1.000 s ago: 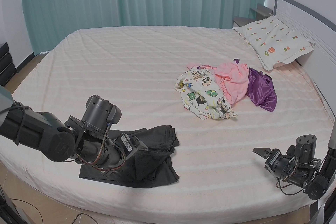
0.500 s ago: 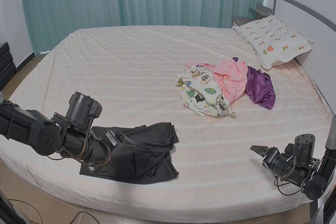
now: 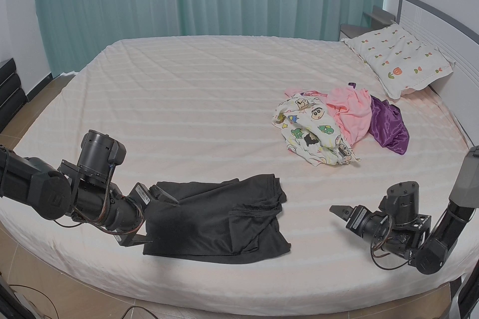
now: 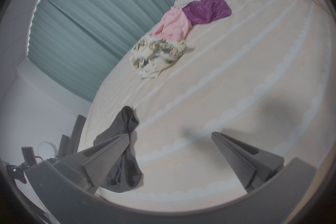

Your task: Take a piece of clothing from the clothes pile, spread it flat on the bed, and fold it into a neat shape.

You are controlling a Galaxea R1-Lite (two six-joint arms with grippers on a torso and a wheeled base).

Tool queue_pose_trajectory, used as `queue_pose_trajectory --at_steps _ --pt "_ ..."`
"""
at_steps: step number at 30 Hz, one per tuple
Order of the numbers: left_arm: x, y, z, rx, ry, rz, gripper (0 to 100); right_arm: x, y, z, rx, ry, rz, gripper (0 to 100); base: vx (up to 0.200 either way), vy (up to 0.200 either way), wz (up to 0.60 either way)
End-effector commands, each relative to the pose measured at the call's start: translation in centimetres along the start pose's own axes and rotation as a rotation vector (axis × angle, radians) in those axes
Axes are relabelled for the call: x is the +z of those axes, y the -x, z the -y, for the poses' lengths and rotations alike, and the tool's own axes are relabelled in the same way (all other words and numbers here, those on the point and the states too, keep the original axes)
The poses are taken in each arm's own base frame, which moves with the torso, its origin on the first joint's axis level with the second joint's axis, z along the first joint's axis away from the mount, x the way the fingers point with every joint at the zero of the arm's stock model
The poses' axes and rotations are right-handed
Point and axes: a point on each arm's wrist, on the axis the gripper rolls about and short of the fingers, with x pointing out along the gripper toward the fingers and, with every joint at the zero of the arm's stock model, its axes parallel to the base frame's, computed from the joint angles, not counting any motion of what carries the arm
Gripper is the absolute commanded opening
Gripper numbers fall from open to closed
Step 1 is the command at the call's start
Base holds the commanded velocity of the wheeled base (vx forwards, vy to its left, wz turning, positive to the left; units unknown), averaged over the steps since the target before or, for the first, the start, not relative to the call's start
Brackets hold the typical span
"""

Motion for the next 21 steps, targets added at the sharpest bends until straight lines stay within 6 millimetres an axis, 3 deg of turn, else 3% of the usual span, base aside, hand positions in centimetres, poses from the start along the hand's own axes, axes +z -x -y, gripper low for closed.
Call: queue_pose_trajectory --at_steps 1,13,21 --pt "0.4 -0.1 -0.6 -0.002 0.018 -0.029 100 0.2 -1.9 -3.5 0.023 0.046 0.014 100 0.000 0.200 0.00" --pt "1.1 0.3 -1.2 -0.042 0.027 -0.093 100 -0.8 -3.6 -7.0 -0.021 0.203 -0.037 100 0.000 0.200 0.00" --pt "1.0 0.2 -1.5 -0.031 0.003 -0.101 100 -1.5 -4.5 -8.5 -0.076 0.334 -0.048 100 0.000 0.000 0.00"
